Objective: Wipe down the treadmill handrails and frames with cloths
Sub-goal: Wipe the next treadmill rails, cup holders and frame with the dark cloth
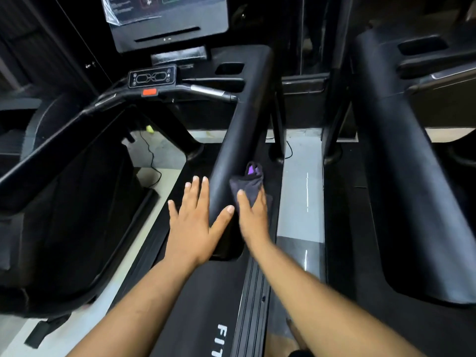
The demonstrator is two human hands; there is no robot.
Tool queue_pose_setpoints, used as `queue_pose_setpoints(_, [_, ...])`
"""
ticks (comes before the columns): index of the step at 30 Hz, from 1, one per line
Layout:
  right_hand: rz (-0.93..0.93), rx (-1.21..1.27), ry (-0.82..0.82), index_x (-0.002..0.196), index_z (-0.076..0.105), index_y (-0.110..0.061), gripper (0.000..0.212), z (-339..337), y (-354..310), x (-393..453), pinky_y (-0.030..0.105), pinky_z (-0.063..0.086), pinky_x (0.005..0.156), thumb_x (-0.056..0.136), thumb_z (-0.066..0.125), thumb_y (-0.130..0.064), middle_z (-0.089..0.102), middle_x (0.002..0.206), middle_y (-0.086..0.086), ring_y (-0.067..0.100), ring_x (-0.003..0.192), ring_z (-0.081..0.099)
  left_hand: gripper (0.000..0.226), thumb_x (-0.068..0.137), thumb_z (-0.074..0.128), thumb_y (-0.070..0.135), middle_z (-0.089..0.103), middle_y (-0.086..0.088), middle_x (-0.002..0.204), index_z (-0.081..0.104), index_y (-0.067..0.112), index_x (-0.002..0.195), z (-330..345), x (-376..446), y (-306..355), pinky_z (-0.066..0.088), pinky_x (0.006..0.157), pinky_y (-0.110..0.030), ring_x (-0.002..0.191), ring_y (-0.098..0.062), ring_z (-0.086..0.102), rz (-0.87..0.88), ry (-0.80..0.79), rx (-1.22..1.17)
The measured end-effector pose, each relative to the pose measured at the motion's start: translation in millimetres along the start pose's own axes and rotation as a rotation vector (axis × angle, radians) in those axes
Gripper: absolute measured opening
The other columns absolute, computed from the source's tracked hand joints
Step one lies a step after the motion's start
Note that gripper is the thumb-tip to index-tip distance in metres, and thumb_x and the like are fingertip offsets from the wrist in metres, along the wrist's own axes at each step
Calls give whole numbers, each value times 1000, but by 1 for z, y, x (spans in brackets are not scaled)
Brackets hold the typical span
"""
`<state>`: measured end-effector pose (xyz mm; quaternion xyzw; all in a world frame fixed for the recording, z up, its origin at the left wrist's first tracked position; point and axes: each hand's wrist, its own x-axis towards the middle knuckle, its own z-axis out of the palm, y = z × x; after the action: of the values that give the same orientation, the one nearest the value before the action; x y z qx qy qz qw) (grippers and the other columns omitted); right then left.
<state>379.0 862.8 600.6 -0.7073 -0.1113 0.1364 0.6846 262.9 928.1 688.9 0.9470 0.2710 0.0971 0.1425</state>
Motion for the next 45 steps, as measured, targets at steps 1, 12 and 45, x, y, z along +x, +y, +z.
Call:
queue_pose_setpoints(1, [-98,-69,-25,162,26,-33,70,3,2,-23,43,19,127,100,51,-56,18,171,-10,11,157,13,104,82,9,88,-8,7,173,-3,26,165,0,0,-2,-8,127,-52,157,-7,-14,-5,-14,-13])
queue_pose_setpoints(12, [-258,-703,-247,155,32,-46,58,19,-83,132,71,20,116,100,47,-56,9,171,-12,15,158,-2,116,73,4,96,-29,13,165,-22,24,160,-5,62,3,-16,123,-52,153,-3,-24,-35,-167,-24])
queue_pose_setpoints(45, [-164,-270,-78,160,33,-23,67,13,-41,338,32,19,124,102,53,-49,25,169,-1,18,154,22,126,66,12,105,-19,9,170,-17,27,161,31,261,30,-6,126,-58,155,-6,-18,-27,-186,-15])
